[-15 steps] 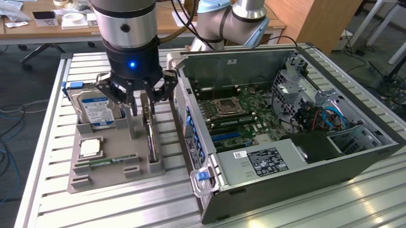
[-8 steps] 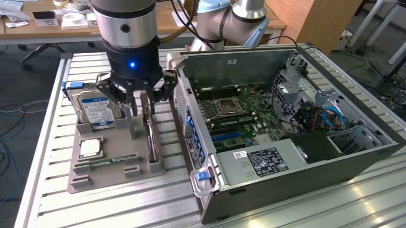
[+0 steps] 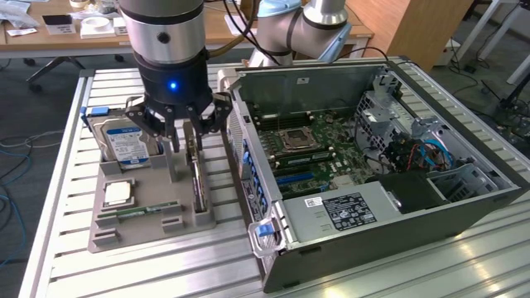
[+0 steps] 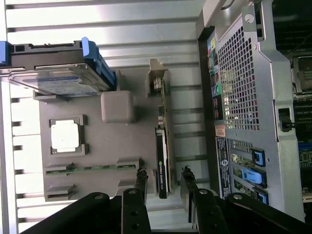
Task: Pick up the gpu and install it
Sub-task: 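Pick up the gpu and move the gpu toward the slot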
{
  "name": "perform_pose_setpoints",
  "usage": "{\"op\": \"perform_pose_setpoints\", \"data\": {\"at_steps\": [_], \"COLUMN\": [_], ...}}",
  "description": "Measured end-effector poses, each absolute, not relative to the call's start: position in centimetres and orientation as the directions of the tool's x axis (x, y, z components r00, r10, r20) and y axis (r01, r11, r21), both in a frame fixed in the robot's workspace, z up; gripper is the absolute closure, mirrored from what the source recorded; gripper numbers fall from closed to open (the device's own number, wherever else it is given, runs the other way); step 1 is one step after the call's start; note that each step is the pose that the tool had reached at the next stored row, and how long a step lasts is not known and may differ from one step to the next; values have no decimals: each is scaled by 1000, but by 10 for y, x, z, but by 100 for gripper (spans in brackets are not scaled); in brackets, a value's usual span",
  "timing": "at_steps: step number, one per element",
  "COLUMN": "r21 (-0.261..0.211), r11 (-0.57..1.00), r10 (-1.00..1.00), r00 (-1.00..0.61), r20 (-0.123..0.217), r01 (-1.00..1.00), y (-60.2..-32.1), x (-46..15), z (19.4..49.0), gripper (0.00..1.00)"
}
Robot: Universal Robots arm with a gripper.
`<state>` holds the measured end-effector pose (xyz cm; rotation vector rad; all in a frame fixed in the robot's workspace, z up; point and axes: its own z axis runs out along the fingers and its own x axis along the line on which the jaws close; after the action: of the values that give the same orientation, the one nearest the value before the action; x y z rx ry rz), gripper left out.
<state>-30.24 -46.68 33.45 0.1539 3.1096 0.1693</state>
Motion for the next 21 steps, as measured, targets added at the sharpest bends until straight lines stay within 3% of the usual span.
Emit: {"op": "perform_pose_setpoints", "data": {"at_steps": [21], "r21": [110], "r11": [989], "r10": [100], "r00": [-995], "r20": [-18], "r01": [97], "y": [-475], "x": [-302], "z": [321], "gripper": [58]}}
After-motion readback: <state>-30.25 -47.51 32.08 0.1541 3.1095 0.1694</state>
